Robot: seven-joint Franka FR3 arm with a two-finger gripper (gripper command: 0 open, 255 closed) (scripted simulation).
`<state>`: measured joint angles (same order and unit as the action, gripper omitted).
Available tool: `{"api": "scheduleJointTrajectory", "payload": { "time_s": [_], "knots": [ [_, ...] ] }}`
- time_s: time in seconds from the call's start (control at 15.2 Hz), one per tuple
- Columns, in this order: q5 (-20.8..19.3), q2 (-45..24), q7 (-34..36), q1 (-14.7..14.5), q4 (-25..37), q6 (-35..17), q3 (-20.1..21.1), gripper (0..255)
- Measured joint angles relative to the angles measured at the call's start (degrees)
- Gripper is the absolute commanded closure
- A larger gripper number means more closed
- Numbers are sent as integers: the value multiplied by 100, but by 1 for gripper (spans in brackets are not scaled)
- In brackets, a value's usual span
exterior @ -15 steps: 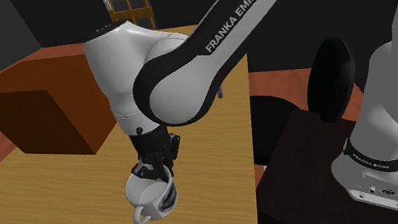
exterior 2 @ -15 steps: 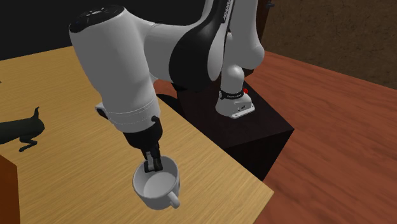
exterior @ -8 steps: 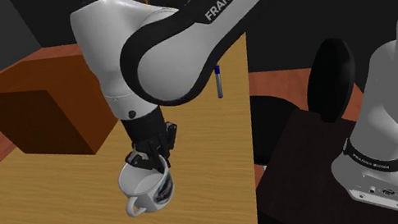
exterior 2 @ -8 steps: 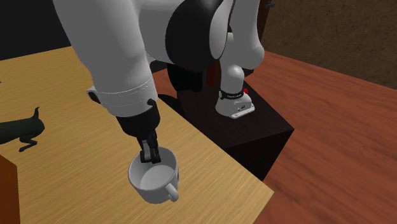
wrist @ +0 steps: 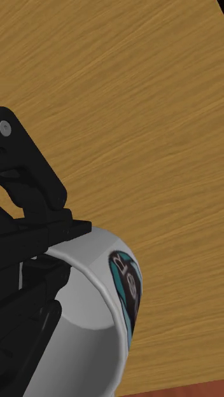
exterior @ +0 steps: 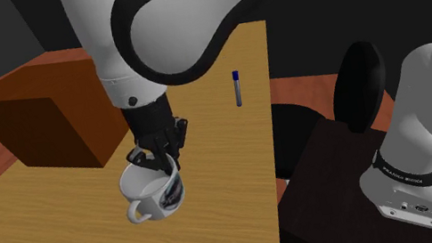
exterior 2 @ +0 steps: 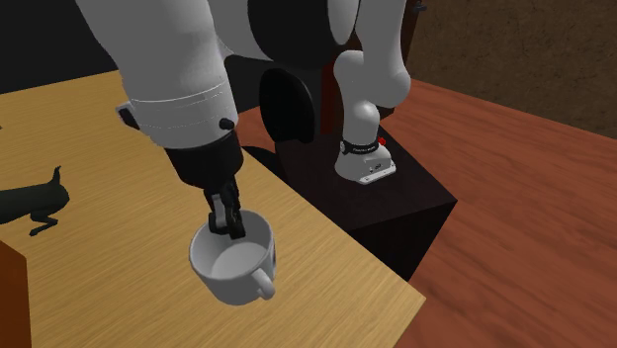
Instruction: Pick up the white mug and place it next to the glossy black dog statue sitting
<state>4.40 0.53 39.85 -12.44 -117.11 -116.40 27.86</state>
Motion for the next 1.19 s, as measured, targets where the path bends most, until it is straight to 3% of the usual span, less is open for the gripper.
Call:
{"api": "scheduleJointTrajectory", "payload": {
  "time_s": [1.19],
  "knots": [
    [77,241,12,28,1161,1378,-39,255]
  ]
}}
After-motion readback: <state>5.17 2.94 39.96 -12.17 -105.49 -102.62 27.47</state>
